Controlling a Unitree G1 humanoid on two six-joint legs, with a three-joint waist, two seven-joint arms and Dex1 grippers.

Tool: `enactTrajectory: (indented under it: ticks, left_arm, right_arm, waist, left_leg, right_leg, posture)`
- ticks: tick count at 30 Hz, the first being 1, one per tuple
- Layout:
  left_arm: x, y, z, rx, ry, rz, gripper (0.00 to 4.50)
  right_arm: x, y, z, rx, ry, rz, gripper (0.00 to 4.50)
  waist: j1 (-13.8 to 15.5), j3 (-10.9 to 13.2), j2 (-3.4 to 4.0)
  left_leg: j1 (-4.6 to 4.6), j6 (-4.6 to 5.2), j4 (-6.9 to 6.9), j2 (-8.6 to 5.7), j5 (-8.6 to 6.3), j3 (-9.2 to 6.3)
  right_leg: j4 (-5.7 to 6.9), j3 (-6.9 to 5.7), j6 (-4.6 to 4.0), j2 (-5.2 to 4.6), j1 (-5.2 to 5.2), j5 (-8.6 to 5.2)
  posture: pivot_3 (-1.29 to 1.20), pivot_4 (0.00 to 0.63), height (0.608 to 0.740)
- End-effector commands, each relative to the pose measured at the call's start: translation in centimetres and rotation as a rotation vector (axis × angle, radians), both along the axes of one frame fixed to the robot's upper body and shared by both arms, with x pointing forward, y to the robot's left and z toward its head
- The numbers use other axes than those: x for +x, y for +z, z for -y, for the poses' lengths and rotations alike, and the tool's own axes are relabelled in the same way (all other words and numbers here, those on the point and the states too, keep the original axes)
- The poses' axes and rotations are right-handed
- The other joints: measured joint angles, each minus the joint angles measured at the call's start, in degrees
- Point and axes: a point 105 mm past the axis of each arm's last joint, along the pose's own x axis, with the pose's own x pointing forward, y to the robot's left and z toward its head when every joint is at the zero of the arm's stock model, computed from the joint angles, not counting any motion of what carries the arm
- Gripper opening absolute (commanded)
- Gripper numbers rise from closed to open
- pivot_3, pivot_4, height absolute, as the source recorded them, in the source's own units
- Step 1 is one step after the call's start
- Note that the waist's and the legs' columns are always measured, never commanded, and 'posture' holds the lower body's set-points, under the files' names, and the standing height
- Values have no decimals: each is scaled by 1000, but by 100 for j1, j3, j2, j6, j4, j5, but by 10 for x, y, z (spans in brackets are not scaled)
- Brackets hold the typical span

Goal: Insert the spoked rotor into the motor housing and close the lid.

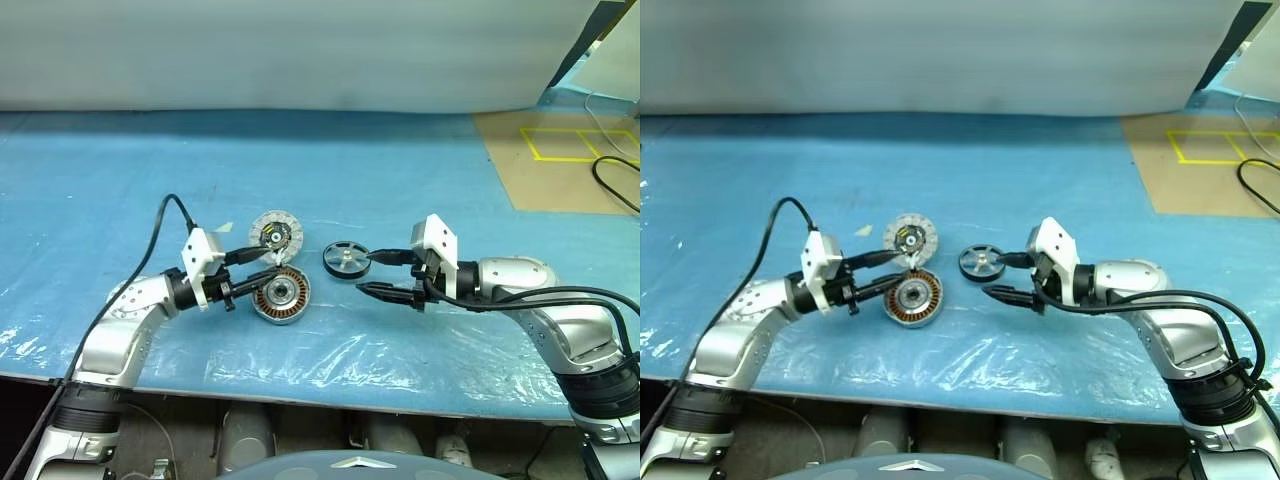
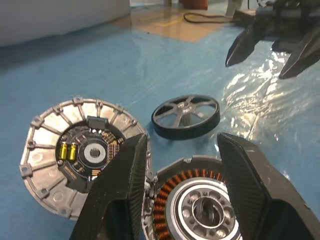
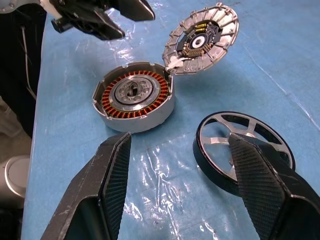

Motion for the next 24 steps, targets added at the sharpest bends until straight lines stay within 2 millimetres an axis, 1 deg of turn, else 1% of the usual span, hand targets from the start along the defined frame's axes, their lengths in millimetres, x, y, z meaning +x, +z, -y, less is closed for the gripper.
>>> enactTrajectory:
  ticks: [1, 5, 7, 9, 12, 14, 16, 18, 19, 20, 22, 24]
  left_arm:
    - [-18, 11, -7, -41, -24, -19, 2345]
    - [-41, -7, -19, 17, -40, -52, 2345]
    - [-47, -10, -24, 36, -34, -50, 2345]
    - [-48, -6, -26, 31, -1, -22, 2345]
    - [-49, 0, -28, 15, 44, 13, 2384]
    - [-52, 2, -27, 13, 64, 21, 2384]
    - [-54, 2, -28, 15, 83, 23, 2384]
    - [-57, 1, -29, 15, 106, 21, 2384]
    - [-58, 0, -30, 20, 112, 18, 2384]
    - [-60, -2, -30, 24, 115, 15, 2384]
    - [-63, -5, -30, 33, 124, 13, 2384]
    - [-64, -6, -32, 37, 142, 10, 2384]
  right_arm:
    - [0, 7, -9, 19, 64, 19, 3225]
    - [2, -1, -21, 14, 158, -10, 3225]
    - [6, -5, -28, 3, 202, 2, 3225]
    - [11, -4, -40, 3, 246, 29, 3225]
    - [15, 0, -55, 21, 313, 41, 2574]
    - [14, 0, -62, 27, 361, 34, 1867]
    - [14, -1, -69, 36, 395, 25, 1258]
    - [14, -5, -74, 37, 422, 9, 605]
    - [14, -7, -77, 32, 430, 8, 203]
    - [15, -9, -79, 29, 438, 4, 43]
    - [16, -11, -85, 35, 452, -3, 43]
    - [18, -14, -96, 34, 457, -4, 43]
  waist:
    - [-23, 0, 0]
    - [-28, 0, 1]
    - [-24, 1, -1]
    - [-8, 1, -1]
    - [-6, 1, -1]
    - [-10, 1, -2]
    - [-19, 0, -4]
    - [-25, 0, -4]
    - [-26, 0, -4]
    - [-26, 1, -4]
    - [-28, 1, -4]
    - [-33, 1, -4]
  left_leg:
    - [0, 0, 0, 0, 0, 1]
    - [0, 6, -7, 2, -4, 2]
    - [1, 11, -6, 3, -7, 2]
    - [1, 11, -3, 4, -7, 2]
    - [0, 12, 2, 4, -7, 2]
    - [-2, 12, 4, 4, -7, 2]
    - [-3, 10, 3, 5, -6, 2]
    - [-3, 9, -2, 5, -6, 2]
    - [-3, 9, -3, 6, -6, 2]
    - [-3, 10, -3, 8, -7, 2]
    - [-2, 11, -1, 8, -7, 2]
    - [-1, 12, 1, 7, -7, 2]
  right_leg:
    - [0, 0, 0, 0, 0, 0]
    - [-4, 0, 2, 1, -6, -2]
    - [-4, -1, 3, 1, -6, -3]
    - [-1, -2, 3, 1, -6, -2]
    - [6, -2, 3, 0, -5, -2]
    - [5, -2, 2, 0, -4, -2]
    - [1, -2, 2, 0, -4, -2]
    - [0, -2, 2, 1, -6, -2]
    - [0, -4, 2, 2, -6, -2]
    - [0, -4, 1, 4, -6, -3]
    - [1, -4, 1, 3, -7, -3]
    - [3, -4, 2, 3, -6, -2]
  posture:
    - [0, 150, 740]
    - [0, 150, 740]
    - [0, 150, 740]
    - [0, 150, 740]
    - [0, 150, 740]
    - [0, 150, 740]
    - [0, 150, 740]
    - [0, 150, 740]
    - [0, 150, 740]
    - [0, 150, 740]
    - [0, 150, 740]
    - [0, 150, 740]
